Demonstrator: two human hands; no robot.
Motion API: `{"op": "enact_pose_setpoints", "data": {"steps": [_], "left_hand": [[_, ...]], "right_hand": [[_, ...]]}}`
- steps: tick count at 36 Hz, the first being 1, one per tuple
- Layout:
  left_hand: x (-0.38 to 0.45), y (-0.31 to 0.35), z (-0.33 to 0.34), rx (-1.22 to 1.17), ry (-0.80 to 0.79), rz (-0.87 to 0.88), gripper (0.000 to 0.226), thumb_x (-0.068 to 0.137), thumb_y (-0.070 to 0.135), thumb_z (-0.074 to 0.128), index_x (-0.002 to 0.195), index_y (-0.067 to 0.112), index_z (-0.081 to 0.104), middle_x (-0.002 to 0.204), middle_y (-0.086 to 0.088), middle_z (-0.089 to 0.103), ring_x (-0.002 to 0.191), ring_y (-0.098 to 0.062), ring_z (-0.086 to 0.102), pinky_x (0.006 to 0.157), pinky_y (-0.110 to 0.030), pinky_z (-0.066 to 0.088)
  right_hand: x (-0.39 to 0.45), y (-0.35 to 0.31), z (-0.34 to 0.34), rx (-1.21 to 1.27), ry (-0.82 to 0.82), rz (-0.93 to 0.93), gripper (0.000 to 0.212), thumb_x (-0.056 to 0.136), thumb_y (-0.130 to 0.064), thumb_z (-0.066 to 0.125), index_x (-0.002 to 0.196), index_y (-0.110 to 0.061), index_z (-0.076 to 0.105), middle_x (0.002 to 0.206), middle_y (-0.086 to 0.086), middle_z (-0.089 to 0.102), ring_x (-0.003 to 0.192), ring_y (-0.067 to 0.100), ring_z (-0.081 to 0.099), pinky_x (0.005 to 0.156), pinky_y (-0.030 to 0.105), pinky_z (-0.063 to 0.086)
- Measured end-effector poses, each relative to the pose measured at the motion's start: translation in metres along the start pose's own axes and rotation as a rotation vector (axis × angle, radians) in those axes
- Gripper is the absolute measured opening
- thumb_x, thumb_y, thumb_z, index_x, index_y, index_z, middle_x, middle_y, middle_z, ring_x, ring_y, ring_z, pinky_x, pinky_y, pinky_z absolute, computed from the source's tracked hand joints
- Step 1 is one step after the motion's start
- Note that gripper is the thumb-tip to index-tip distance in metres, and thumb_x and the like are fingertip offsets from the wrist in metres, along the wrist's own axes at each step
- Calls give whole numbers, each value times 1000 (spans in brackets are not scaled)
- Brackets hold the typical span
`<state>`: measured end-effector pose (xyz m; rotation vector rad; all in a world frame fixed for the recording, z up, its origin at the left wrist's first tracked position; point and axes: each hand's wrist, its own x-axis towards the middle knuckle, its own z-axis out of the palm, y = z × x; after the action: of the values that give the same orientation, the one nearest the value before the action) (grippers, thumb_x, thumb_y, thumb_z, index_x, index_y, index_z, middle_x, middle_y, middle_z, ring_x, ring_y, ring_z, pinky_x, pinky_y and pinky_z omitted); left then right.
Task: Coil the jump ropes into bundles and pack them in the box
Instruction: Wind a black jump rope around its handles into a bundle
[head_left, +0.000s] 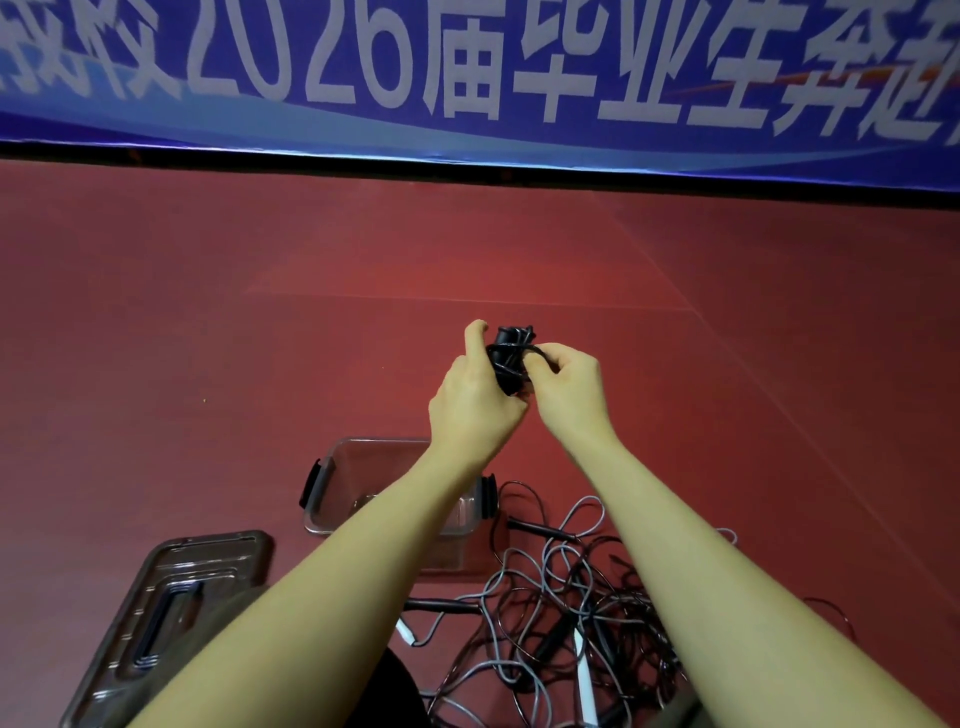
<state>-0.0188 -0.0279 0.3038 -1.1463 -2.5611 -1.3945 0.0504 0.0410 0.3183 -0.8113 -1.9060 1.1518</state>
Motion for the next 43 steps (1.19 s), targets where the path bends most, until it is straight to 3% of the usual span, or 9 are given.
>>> {"op": "enact_pose_setpoints", "data": {"steps": [4, 8, 14, 17, 22, 28, 34, 39, 43], "left_hand": [[3, -1, -7, -130, -101, -37, 71, 72, 23, 70, 129, 27, 30, 94, -1, 68, 81, -24, 65, 70, -40, 56], [7, -4, -14, -262, -223, -40, 75, 69, 12, 73, 129, 31, 34, 90, 2, 67, 71, -14, 66, 61, -26, 55], [6, -4, -16, -72, -171, 83, 80, 73, 13, 66, 145, 25, 34, 102, -1, 66, 91, -22, 62, 78, -35, 53], [4, -3, -13, 27, -105, 52, 50, 76, 17, 64, 123, 13, 49, 96, -6, 66, 88, -28, 62, 70, -37, 52], [2, -1, -9, 185, -54, 55, 24, 84, 23, 60, 93, 11, 41, 95, -10, 60, 83, -33, 57, 60, -32, 37], [1, -3, -7, 250, -47, 49, 21, 89, 24, 53, 93, 11, 38, 98, -12, 58, 85, -34, 58, 61, -33, 37], [1, -5, -5, 292, -45, 21, 24, 91, 27, 53, 103, 8, 44, 103, -10, 55, 90, -34, 58, 63, -33, 35], [1, -6, -7, 314, -39, 12, 24, 92, 25, 51, 107, 8, 43, 107, -9, 52, 93, -33, 58, 64, -33, 34], [3, -9, -11, 342, -40, 36, 24, 91, 23, 53, 108, 10, 42, 107, -8, 52, 95, -34, 58, 64, -35, 35]], "right_hand": [[1, 3, -1, -108, -59, -58, 22, 91, -3, 47, 97, -4, 68, 99, 12, 66, 93, 22, 60, 75, 24, 40], [1, 3, -7, -169, -101, -111, 24, 92, 0, 44, 99, -1, 66, 102, 14, 64, 94, 24, 58, 74, 23, 39], [1, 5, -10, -228, -20, -152, 13, 90, -13, 56, 89, -11, 69, 86, 2, 62, 79, 16, 54, 69, 25, 37], [1, 4, -7, -255, 91, -96, 23, 86, -24, 62, 65, -16, 54, 57, 0, 51, 58, 21, 44, 57, 33, 37], [-2, -2, -7, -178, 30, -122, 23, 87, -16, 61, 68, -4, 54, 49, -3, 42, 45, 9, 35, 47, 21, 28], [-5, -3, -5, -112, -106, -113, 9, 89, -15, 60, 79, -14, 60, 59, -10, 51, 49, -3, 45, 49, 10, 33], [-2, -1, -6, 40, -99, -86, 15, 84, -8, 64, 72, -17, 61, 62, -3, 56, 55, 4, 46, 56, 18, 37], [-5, -8, -12, 190, -243, -70, 14, 83, 7, 61, 94, -1, 66, 71, -2, 59, 56, -6, 51, 58, 9, 39], [-6, -7, -15, 142, -259, -127, 27, 83, 10, 59, 96, -12, 69, 94, 6, 64, 77, 9, 60, 73, 17, 49]]}}
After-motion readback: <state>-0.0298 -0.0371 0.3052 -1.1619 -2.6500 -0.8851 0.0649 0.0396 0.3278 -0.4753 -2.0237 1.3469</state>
